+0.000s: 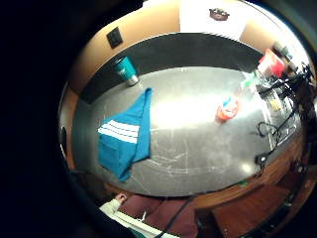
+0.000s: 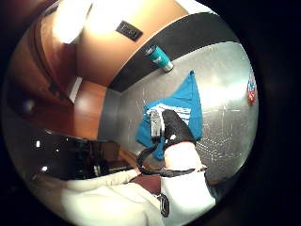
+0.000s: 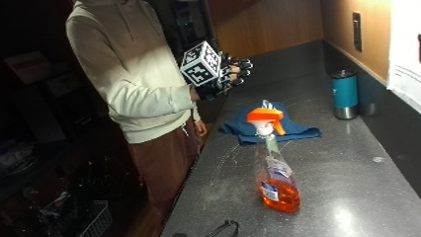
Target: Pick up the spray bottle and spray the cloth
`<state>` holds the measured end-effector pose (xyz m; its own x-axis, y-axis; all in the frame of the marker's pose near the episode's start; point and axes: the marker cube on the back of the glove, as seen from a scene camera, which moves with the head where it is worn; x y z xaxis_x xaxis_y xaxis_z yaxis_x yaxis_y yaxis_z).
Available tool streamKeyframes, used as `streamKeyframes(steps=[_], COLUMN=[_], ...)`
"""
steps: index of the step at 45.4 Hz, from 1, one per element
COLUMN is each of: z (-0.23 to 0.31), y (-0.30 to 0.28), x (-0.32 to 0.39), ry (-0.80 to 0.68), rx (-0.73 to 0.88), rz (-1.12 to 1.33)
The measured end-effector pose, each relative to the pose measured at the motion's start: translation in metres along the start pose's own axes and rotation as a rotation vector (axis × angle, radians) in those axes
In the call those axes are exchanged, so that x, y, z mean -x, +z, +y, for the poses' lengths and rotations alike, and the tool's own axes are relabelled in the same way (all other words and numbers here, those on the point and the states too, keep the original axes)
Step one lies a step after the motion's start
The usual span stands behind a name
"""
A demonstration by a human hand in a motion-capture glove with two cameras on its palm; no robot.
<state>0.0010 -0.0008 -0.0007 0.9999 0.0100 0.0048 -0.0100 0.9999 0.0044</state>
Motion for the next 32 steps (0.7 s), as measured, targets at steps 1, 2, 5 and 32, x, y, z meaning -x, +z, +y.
streamKeyframes(steps=[1,2,5,32], z=[0.0,-0.001,-0.002,0.008], y=[0.0,-0.001,-0.003,-0.017], x=[-0.001,-0.002,-0.006,-0.03], ry=[0.004,0.011,0.035,0.224], rx=[-0.002,-0.007,-0.029,-0.516], rz=[-0.002,-0.005,-0.018,-0.232])
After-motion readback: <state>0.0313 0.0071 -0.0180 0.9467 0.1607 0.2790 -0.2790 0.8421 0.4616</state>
